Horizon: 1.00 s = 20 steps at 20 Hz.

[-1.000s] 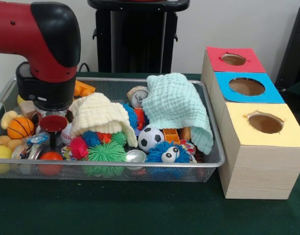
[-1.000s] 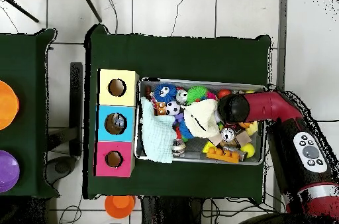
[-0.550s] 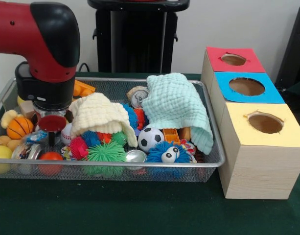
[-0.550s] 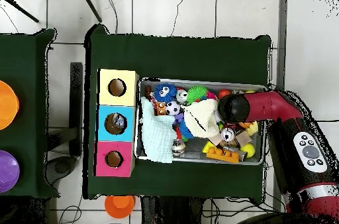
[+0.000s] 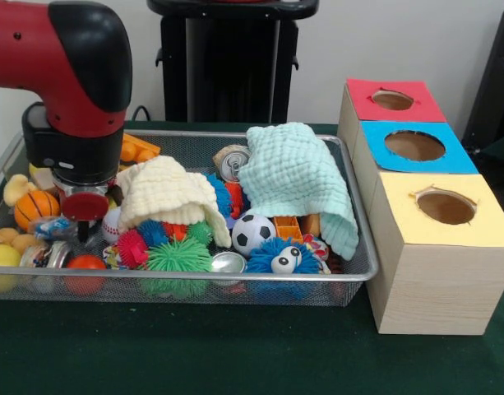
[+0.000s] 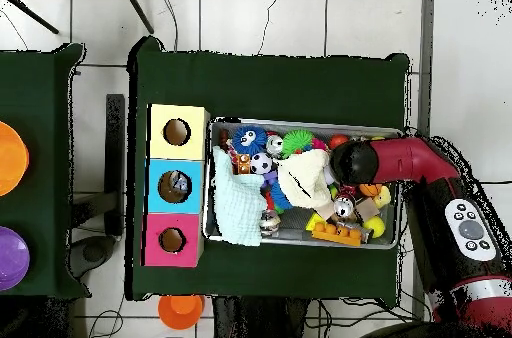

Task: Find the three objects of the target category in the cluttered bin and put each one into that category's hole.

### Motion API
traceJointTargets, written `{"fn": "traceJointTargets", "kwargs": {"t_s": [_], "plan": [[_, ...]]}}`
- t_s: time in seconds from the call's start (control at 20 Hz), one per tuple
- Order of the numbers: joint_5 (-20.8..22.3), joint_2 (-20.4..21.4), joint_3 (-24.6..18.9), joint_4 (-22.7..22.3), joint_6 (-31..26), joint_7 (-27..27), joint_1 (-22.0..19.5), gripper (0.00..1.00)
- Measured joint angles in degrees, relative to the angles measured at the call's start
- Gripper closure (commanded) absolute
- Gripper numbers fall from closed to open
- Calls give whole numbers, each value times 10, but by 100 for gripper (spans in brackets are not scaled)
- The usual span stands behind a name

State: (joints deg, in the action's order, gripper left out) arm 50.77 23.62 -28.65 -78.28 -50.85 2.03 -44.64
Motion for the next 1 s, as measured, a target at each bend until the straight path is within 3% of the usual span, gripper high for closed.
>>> {"fn": "traceJointTargets", "kwargs": {"t_s": [1.0], "plan": [[-10,22,-8,-14,0,0,-38,100]]}}
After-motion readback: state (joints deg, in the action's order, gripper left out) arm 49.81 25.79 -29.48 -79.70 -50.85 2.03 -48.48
